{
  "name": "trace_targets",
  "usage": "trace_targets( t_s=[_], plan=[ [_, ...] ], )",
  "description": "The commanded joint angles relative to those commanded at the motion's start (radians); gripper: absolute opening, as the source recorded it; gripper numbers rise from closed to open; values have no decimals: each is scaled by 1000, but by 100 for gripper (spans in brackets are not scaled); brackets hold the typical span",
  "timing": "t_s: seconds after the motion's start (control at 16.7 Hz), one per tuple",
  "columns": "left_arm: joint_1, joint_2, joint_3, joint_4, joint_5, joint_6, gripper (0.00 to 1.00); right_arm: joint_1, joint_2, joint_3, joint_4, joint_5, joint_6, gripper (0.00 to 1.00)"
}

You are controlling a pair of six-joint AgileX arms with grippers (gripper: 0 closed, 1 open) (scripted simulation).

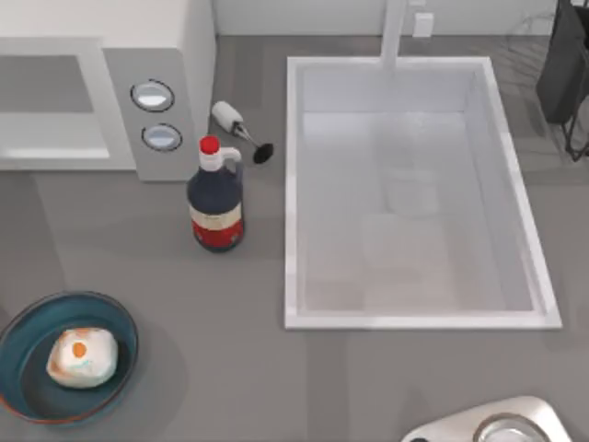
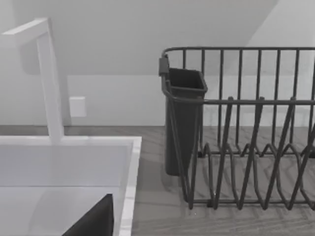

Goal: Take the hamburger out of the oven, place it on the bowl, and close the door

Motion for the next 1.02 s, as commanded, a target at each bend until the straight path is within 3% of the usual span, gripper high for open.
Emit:
trace_targets(
  t_s=[0.24,0.66,1.02],
  plan=[
    [-34,-36,-37,11,-25,-39,0,0,0,0,0,0,0,100],
    [-312,-299,-252,85,-185,-290,0,0,0,0,0,0,0,100],
    [-308,-306,-217,95,-232,-297,0,0,0,0,0,0,0,100]
  ],
)
